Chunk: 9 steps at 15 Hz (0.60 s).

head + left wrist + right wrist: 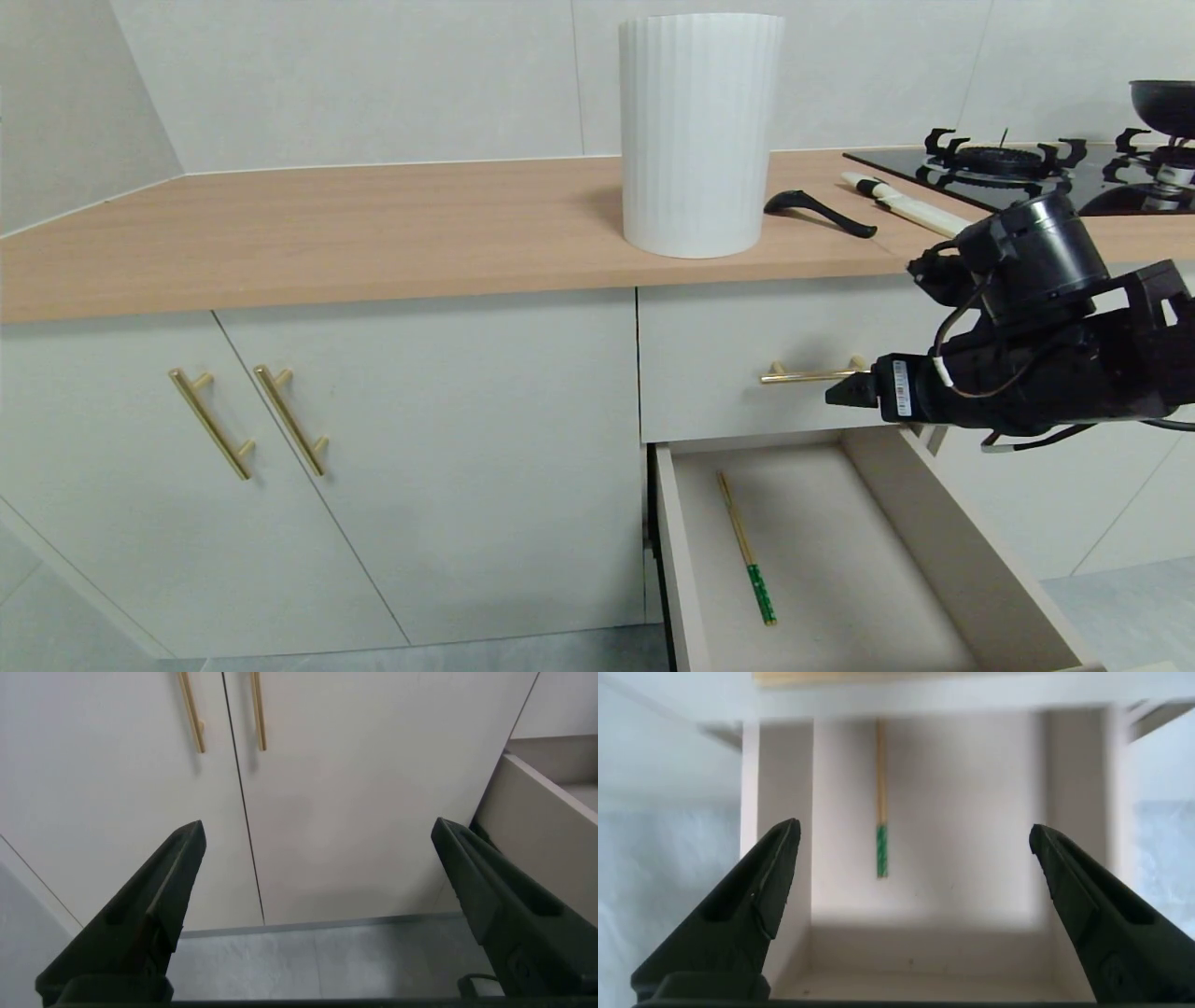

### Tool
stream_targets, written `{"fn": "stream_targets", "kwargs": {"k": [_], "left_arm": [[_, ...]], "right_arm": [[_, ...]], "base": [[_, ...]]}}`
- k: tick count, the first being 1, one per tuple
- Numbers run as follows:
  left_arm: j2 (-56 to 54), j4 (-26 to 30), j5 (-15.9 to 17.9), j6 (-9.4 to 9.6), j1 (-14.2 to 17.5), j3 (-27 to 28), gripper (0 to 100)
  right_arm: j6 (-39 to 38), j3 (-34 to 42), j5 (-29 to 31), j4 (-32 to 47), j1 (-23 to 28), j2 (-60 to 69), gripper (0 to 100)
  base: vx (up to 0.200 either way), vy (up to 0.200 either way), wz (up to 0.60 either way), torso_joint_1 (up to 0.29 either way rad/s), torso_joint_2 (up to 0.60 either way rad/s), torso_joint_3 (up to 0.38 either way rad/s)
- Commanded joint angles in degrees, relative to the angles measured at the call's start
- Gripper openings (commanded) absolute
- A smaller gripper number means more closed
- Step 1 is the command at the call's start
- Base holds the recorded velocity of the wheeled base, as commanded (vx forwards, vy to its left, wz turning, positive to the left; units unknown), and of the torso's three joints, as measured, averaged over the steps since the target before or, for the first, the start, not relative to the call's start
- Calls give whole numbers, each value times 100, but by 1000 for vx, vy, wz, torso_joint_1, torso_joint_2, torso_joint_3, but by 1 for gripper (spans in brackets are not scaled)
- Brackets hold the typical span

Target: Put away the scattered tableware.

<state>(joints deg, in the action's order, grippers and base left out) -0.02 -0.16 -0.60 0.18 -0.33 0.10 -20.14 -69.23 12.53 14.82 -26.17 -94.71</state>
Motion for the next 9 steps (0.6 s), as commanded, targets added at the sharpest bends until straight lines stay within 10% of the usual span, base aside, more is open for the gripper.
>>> {"fn": "stream_targets", "kwargs": {"k": [1, 9], "left_arm": [[2, -2, -2, -1, -2, -1, 100], [2, -2, -2, -1, -2, -1, 100]], "right_arm": [[1, -12, 4, -15, 42, 172, 100], [1, 24, 12, -129, 86, 137, 100]], "base": [[0, 0, 0, 0, 0, 0], [0, 0, 0, 22, -93, -85]]}}
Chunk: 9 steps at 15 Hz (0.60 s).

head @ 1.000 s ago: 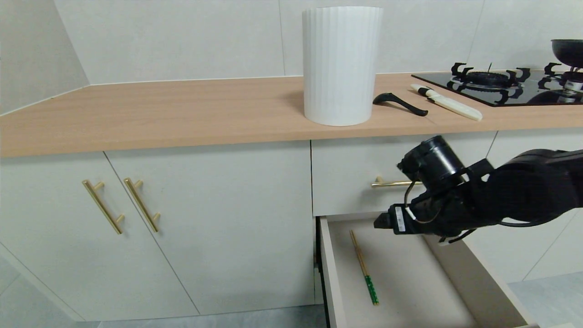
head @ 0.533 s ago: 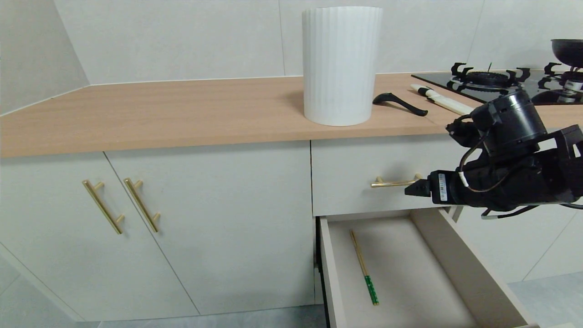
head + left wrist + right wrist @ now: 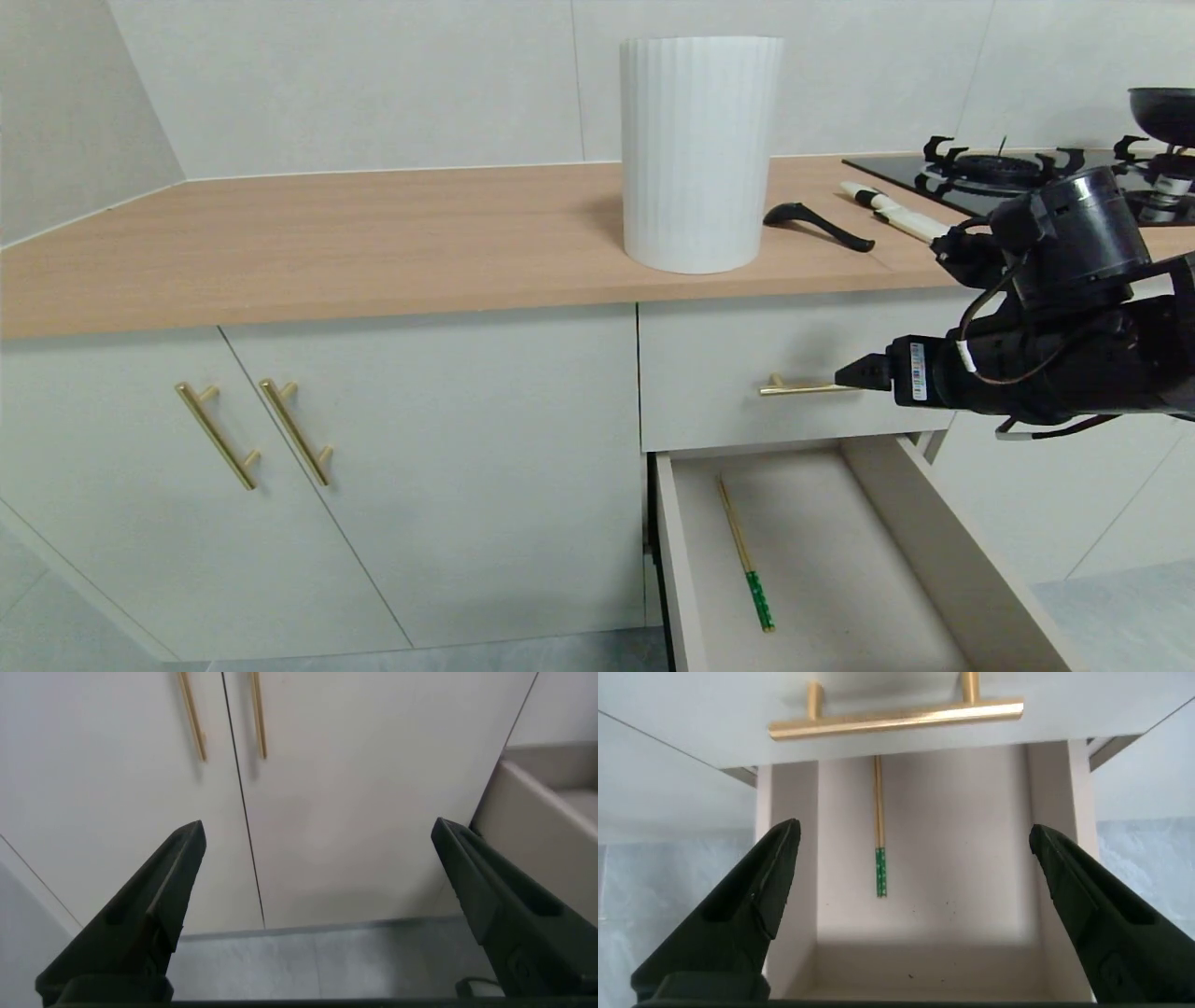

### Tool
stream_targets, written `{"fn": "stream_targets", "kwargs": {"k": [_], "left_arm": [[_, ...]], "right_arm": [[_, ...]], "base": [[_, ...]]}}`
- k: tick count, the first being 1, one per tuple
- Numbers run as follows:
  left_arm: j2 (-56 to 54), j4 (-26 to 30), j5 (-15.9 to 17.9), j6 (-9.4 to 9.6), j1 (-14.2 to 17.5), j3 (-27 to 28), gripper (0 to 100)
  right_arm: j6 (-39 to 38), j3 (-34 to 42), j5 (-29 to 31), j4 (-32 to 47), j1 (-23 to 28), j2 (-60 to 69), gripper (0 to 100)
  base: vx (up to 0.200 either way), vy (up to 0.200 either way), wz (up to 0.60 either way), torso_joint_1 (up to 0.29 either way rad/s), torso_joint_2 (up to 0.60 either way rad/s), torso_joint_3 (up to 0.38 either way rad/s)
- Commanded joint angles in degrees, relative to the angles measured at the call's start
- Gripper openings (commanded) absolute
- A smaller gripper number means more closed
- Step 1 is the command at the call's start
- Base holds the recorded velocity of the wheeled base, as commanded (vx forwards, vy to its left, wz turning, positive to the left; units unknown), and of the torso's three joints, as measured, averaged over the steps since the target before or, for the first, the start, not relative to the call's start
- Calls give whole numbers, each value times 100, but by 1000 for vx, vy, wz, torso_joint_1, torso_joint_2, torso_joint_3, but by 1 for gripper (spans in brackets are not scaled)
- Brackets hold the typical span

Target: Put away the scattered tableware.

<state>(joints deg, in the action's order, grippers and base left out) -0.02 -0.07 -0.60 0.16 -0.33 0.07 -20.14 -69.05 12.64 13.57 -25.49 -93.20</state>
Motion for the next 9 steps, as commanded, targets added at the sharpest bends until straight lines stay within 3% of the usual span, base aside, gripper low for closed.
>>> {"fn": "stream_targets", "kwargs": {"k": [1, 9], "left_arm": [[2, -10, -2, 2, -2, 1, 100], [2, -10, -2, 2, -2, 1, 100]], "right_arm": [[1, 5, 1, -3, 18, -14, 100], [10, -3, -7, -126, 158, -93, 100]], "base": [[0, 0, 0, 124, -242, -300], [0, 0, 0, 158, -491, -298]]}}
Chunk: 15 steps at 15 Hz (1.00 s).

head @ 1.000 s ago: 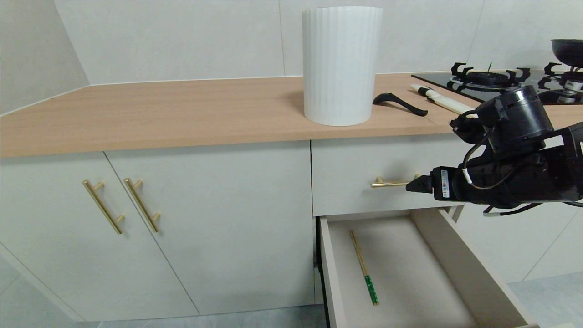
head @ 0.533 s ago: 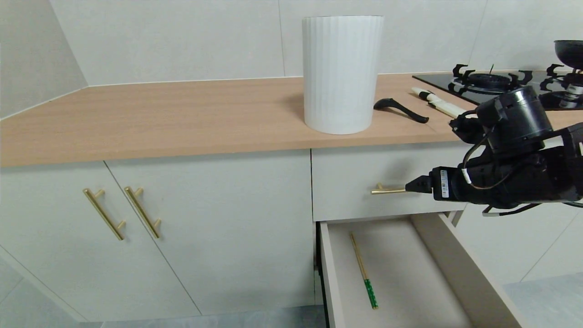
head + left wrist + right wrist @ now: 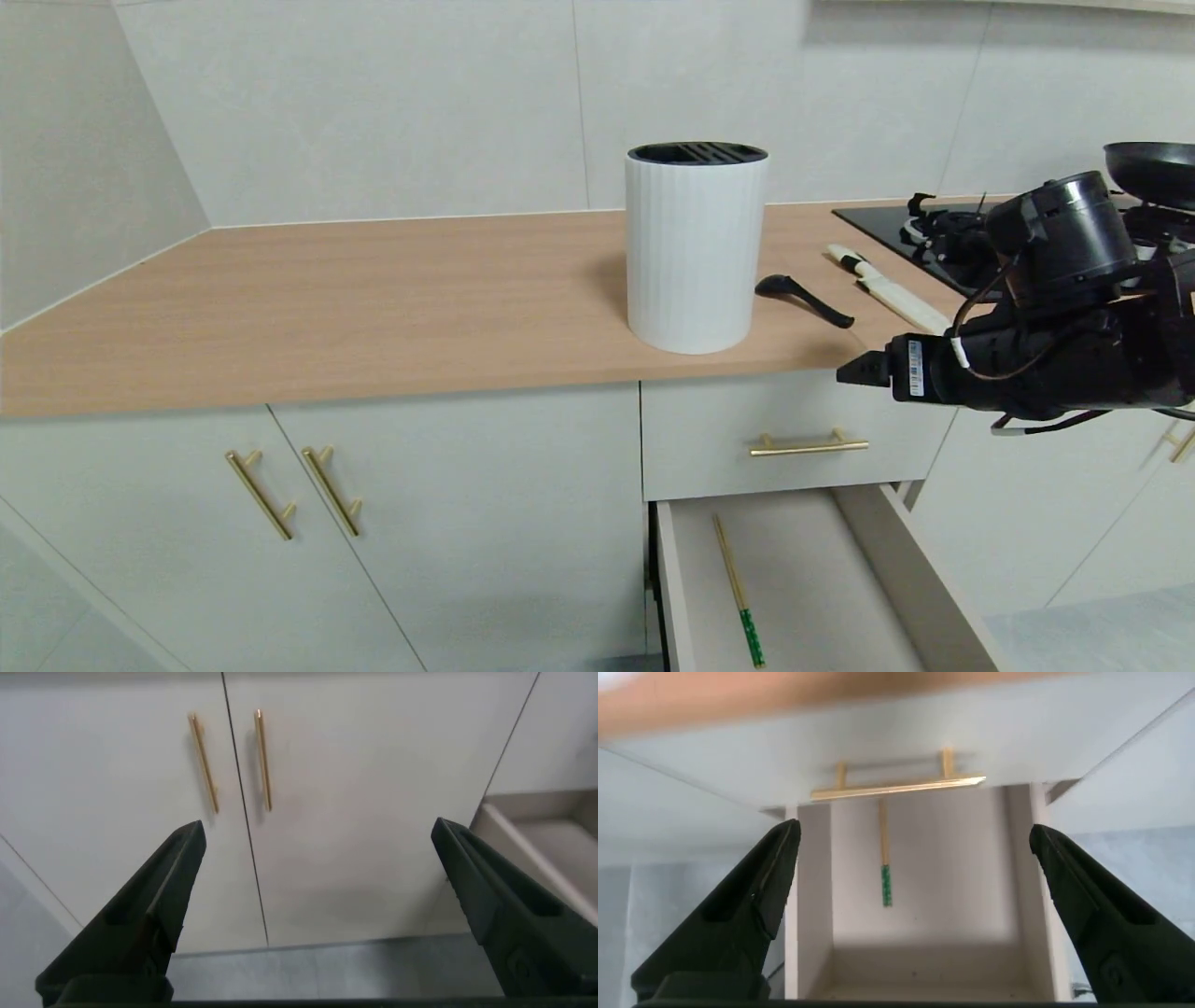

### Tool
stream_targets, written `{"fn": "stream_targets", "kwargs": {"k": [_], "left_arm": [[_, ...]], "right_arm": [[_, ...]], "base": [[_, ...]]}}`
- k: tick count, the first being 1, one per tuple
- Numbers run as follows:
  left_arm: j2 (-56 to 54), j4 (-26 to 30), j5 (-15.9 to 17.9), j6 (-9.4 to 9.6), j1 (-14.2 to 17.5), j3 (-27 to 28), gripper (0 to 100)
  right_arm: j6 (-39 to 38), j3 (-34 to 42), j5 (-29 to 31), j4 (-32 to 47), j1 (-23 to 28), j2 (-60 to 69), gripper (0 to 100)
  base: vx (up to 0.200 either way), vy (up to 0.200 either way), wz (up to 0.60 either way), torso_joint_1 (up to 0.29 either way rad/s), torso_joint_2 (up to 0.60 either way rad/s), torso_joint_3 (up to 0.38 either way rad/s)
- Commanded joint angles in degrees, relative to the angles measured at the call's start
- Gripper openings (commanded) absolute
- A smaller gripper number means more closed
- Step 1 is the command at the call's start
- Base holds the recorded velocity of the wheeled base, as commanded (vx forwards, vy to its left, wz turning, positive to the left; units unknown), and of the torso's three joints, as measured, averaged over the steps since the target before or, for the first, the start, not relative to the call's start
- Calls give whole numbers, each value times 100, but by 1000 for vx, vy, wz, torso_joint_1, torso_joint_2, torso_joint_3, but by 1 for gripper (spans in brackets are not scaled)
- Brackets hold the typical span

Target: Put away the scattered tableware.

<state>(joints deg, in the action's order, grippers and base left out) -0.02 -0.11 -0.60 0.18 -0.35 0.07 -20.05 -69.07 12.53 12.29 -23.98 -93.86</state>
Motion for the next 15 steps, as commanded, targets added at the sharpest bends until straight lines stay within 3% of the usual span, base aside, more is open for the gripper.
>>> {"fn": "stream_targets", "kwargs": {"k": [1, 8, 15], "left_arm": [[2, -7, -2, -1, 0, -7, 100], [2, -7, -2, -1, 0, 1, 100], [2, -7, -2, -1, 0, -7, 100]], "right_arm": [[1, -1, 4, 2, 7, -63, 100], [1, -1, 4, -113, 42, -247, 100], [538, -89, -128, -631, 341, -608, 100]], "base": [[0, 0, 0, 188, -476, -290], [0, 0, 0, 191, -466, -272], [0, 0, 0, 21, -52, -30]]}}
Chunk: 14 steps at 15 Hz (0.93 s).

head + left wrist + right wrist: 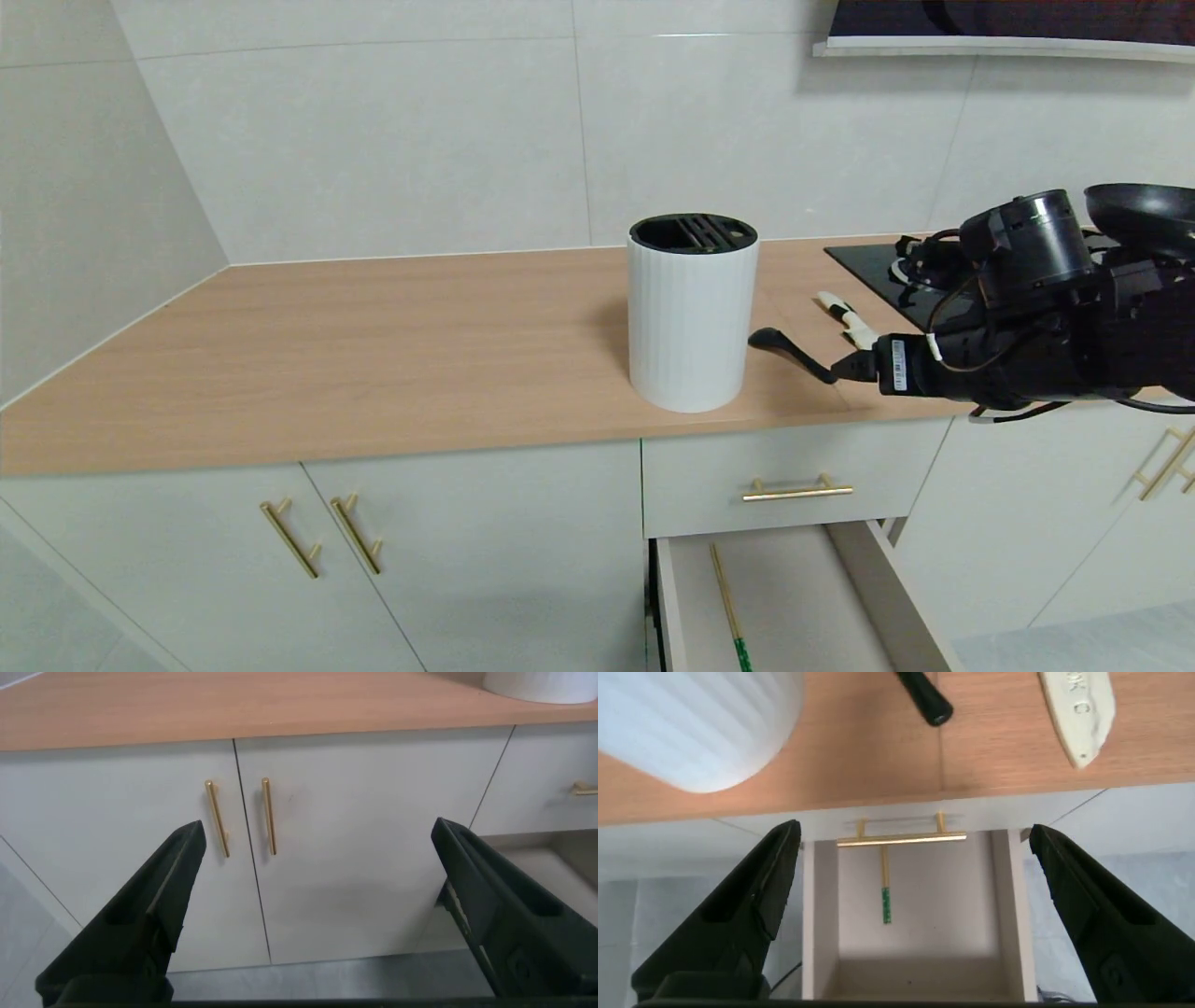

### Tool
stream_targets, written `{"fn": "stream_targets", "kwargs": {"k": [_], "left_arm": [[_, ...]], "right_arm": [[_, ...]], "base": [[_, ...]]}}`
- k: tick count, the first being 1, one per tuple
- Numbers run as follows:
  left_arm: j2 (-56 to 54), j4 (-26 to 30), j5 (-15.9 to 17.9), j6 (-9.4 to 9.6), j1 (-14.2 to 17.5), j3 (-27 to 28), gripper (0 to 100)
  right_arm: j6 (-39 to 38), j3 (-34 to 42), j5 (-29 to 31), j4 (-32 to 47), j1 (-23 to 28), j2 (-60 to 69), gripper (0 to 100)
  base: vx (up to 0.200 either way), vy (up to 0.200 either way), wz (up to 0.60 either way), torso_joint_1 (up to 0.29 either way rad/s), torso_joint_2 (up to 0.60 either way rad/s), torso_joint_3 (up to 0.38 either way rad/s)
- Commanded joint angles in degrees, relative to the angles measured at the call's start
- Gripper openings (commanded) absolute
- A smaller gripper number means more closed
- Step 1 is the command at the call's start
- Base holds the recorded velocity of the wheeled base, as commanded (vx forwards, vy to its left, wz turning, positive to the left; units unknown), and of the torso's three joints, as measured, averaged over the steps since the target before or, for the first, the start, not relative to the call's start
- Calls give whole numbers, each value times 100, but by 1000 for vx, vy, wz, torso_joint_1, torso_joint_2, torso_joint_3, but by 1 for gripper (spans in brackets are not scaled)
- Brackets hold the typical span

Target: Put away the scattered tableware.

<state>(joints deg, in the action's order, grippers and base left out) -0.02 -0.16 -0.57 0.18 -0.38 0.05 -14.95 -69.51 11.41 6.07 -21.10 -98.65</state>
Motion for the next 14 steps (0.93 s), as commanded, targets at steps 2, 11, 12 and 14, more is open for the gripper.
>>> {"fn": "stream_targets", "kwargs": {"k": [2, 11, 12, 14], "left_arm": [[2, -2, -4, -1, 3, 4, 100], [2, -2, -4, -1, 3, 4, 100], [2, -2, -4, -1, 3, 4, 100], [2, -2, -4, -1, 3, -5, 100]], "right_arm": [[598, -414, -649, -387, 308, -383, 100], [1213, -669, -1352, -1952, 678, -1983, 100], [1222, -678, -1352, -2057, 660, -2106, 100], [1222, -669, -1352, -2295, 651, -2212, 100]], "base": [[0, 0, 0, 0, 0, 0], [0, 0, 0, 0, 0, 0], [0, 0, 0, 0, 0, 0], [0, 0, 0, 0, 0, 0]]}}
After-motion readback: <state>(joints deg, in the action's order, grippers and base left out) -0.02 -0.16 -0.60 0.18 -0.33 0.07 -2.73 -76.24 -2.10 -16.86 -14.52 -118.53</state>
